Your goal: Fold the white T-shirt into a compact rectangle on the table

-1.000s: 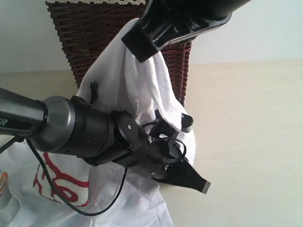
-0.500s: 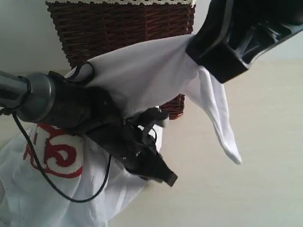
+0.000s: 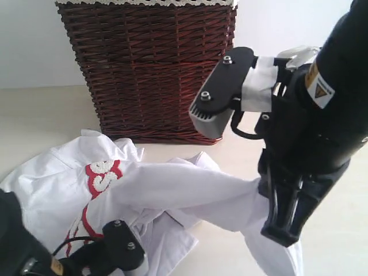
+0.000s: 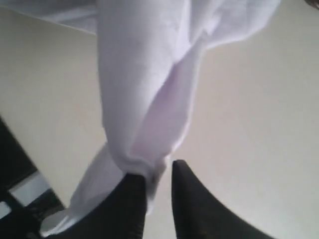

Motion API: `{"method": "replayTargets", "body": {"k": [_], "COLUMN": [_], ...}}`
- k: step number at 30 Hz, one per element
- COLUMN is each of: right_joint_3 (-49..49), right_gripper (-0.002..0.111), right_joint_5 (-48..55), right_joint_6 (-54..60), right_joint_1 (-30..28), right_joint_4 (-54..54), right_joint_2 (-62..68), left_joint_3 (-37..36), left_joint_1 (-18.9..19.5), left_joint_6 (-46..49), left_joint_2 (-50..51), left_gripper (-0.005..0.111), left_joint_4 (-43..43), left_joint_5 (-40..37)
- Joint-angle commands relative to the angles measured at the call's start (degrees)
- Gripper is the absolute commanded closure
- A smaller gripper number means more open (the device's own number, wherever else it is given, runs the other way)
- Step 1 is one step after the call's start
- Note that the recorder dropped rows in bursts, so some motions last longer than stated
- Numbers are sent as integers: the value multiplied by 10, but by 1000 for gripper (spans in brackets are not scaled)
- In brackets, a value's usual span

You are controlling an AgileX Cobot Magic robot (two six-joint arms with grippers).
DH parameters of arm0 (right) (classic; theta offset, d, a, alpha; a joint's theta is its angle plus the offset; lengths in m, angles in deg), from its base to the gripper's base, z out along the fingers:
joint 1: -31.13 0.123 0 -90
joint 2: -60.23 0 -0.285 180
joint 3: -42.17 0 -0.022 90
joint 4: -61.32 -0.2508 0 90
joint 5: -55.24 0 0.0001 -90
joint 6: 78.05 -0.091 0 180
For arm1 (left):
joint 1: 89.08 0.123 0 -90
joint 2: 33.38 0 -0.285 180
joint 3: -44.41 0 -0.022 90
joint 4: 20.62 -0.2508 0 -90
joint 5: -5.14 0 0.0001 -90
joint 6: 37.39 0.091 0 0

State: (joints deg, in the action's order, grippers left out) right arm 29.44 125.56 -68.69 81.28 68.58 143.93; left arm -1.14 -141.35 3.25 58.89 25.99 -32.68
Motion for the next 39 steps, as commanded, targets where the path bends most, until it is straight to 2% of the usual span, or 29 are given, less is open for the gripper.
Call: {"method": "replayTargets", "body": {"k": [1,3,5,9,12,15,18,21,24,27,31,35,39], "right_joint_3": [-6,-6,-5,-5,-5,-5,-5,7,19,19,19,18,18], "right_gripper": [74,69,65,61,59,60,61,68,75,77,79,98,101], "right_joint_5": [-8,-12,-16,-46,-50,-66,-110,-110,-100,-99,-99,-126,-153], "right_joint_6": [-161,-214,-234,-231,-231,-231,-260,-279,-280,-280,-268,-209,-120], "right_joint_1": [-1,-1,-1,-1,-1,-1,-1,-1,-1,-1,-14,-94,-160], "right_joint_4": [200,255,266,241,239,246,272,281,285,284,269,165,46], "right_joint_2": [3,10,16,15,10,5,7,23,33,35,38,66,123], "left_joint_3": [-31,-38,-42,-42,-27,-20,-38,-61,-73,-75,-75,-65,-49], "left_joint_1": [-3,-3,-3,-3,-3,-6,-21,-49,-92,-125,-129,-128,-128], "left_joint_6": [-84,-208,-335,-457,-464,-433,-329,-232,-180,-198,-207,-244,-290], "left_joint_2": [-67,-71,-51,28,83,117,123,120,110,93,74,40,-41], "left_gripper": [107,107,107,107,107,107,107,107,107,107,107,107,107], "left_joint_4": [-57,-153,-265,-380,-381,-359,-263,-159,-87,-87,-84,-117,-158], "left_joint_5": [68,101,114,151,158,106,49,10,-25,-58,-101,-97,-102]}}
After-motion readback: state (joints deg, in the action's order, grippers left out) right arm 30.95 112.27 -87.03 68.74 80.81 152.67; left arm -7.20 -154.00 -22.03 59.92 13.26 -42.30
